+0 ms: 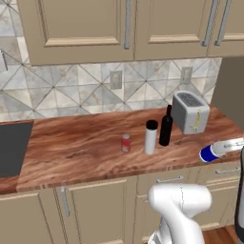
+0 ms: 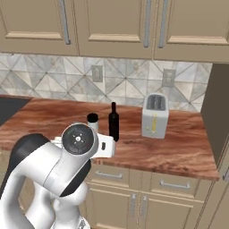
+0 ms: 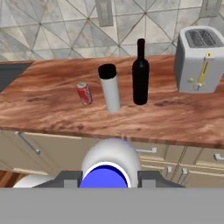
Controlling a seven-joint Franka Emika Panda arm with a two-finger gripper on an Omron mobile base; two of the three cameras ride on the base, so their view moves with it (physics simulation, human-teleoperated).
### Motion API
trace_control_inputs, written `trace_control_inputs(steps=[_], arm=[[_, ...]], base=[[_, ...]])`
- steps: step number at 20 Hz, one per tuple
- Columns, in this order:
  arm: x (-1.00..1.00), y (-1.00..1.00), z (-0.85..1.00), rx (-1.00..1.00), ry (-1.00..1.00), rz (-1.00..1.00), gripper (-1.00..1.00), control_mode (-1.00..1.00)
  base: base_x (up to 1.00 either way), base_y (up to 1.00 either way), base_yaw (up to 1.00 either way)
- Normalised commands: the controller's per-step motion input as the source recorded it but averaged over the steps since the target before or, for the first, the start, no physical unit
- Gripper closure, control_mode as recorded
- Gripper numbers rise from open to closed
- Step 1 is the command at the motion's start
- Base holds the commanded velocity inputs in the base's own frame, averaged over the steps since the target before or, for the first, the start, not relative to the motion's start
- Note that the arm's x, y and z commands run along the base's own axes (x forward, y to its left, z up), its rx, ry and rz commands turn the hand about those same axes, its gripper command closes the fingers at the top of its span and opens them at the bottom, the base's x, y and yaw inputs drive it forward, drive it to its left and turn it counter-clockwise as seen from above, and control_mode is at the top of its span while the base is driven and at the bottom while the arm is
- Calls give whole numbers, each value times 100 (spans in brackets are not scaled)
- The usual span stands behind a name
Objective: Move the drinks to the dining counter.
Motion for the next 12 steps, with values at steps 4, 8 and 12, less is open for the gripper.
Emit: trace_control_inputs(steps=[4, 8, 12], arm=[[0, 0, 0, 0, 0, 0, 100, 100], [0, 0, 0, 0, 0, 0, 100, 100], [0, 0, 0, 0, 0, 0, 100, 100]], base=[[-80, 0, 0], [-40, 0, 14], [-11, 0, 28]])
